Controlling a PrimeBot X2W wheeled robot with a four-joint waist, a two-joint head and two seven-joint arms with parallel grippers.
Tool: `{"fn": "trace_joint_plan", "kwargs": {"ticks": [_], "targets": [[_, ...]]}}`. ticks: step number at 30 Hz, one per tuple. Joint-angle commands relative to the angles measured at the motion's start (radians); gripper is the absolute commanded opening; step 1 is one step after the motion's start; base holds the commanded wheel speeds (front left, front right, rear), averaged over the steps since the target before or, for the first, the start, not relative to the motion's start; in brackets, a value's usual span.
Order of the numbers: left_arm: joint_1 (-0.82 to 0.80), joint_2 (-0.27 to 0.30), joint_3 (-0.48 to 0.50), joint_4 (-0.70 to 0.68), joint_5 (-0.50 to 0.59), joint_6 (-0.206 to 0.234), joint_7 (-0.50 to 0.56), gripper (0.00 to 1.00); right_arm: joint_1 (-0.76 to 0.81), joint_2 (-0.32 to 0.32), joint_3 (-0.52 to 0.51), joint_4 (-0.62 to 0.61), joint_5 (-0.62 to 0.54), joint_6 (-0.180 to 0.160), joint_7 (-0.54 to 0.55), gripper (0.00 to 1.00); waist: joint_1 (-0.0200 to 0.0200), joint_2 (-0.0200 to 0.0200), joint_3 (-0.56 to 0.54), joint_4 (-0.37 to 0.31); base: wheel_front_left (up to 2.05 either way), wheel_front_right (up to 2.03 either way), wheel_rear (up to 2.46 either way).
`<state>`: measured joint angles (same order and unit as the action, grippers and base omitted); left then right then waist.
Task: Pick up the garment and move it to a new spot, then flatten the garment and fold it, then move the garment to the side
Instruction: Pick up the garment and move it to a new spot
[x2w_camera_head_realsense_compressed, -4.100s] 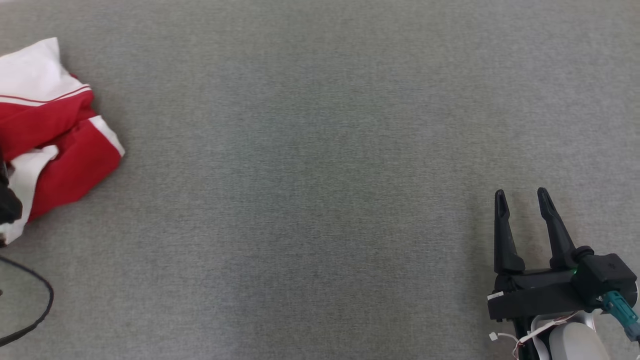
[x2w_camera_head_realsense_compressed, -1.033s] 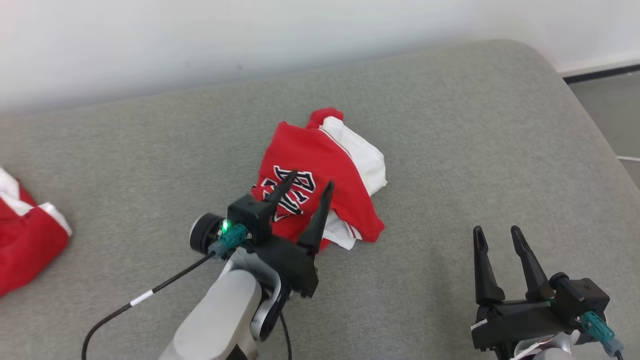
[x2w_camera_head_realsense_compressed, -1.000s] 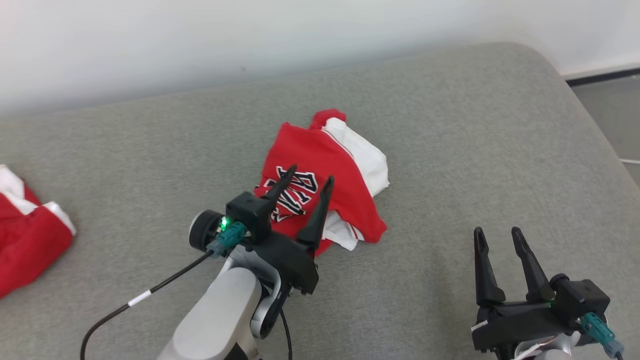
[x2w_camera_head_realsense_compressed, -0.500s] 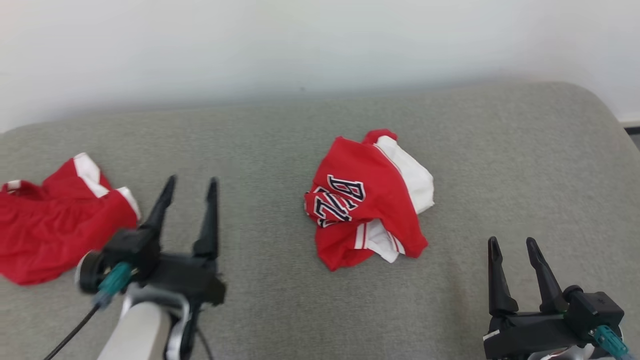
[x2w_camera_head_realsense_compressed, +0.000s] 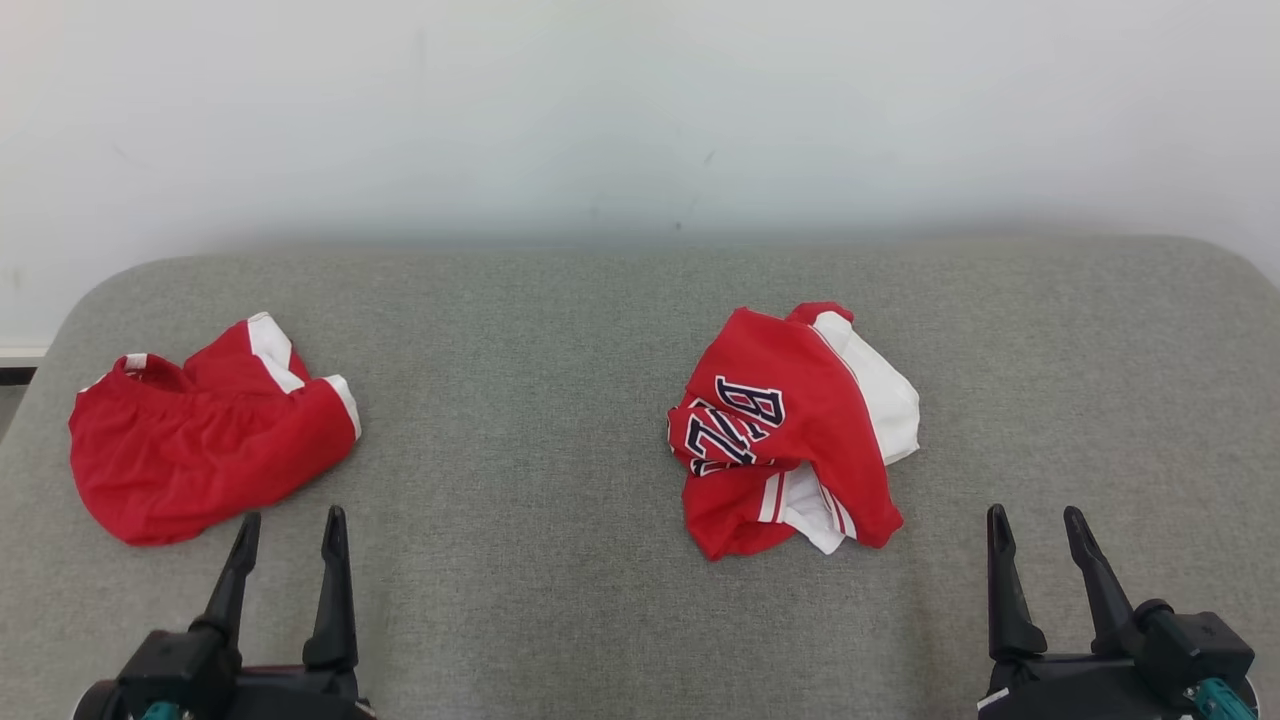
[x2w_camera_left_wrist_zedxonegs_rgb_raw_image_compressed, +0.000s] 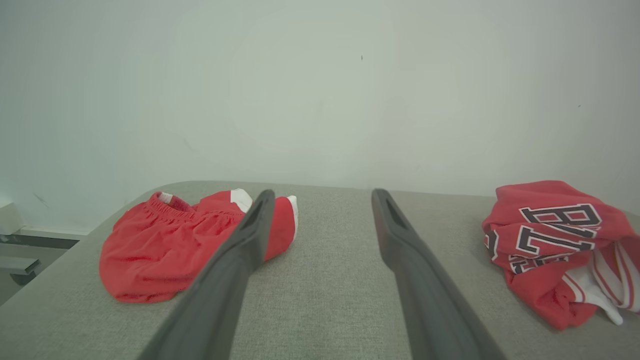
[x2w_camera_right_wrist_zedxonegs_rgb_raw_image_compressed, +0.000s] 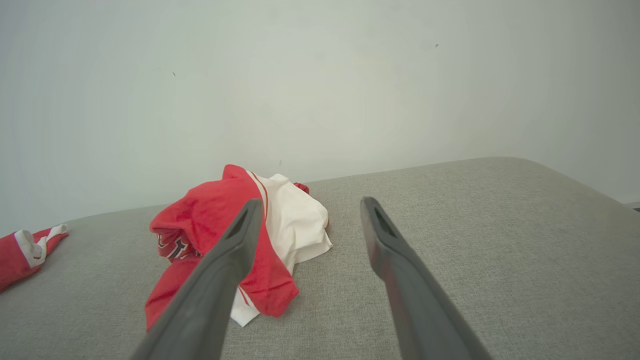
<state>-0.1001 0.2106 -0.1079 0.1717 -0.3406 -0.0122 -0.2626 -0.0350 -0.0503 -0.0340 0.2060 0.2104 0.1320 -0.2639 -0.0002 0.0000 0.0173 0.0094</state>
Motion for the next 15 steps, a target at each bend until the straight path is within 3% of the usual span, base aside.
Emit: {"fn": "trace_joint_plan", "kwargs": {"ticks": [1, 15], "targets": [[0.031, -0.006, 0.011, -0.013, 0.021, -0.015, -0.003, 1.0, 0.014, 0.0, -0.003, -0.001, -0.007, -0.002, -0.001, 1.0, 0.0002, 0.0, -0.006, 0.009, 0.0, 0.0, 0.0], [0.121, -0.078, 0.084, -0.052, 0.091, -0.076, -0.003, 1.0, 0.027, 0.0, -0.012, 0.009, -0.015, -0.003, -0.001, 1.0, 0.0002, 0.0, -0.005, 0.0, 0.0, 0.0, 0.0]]}}
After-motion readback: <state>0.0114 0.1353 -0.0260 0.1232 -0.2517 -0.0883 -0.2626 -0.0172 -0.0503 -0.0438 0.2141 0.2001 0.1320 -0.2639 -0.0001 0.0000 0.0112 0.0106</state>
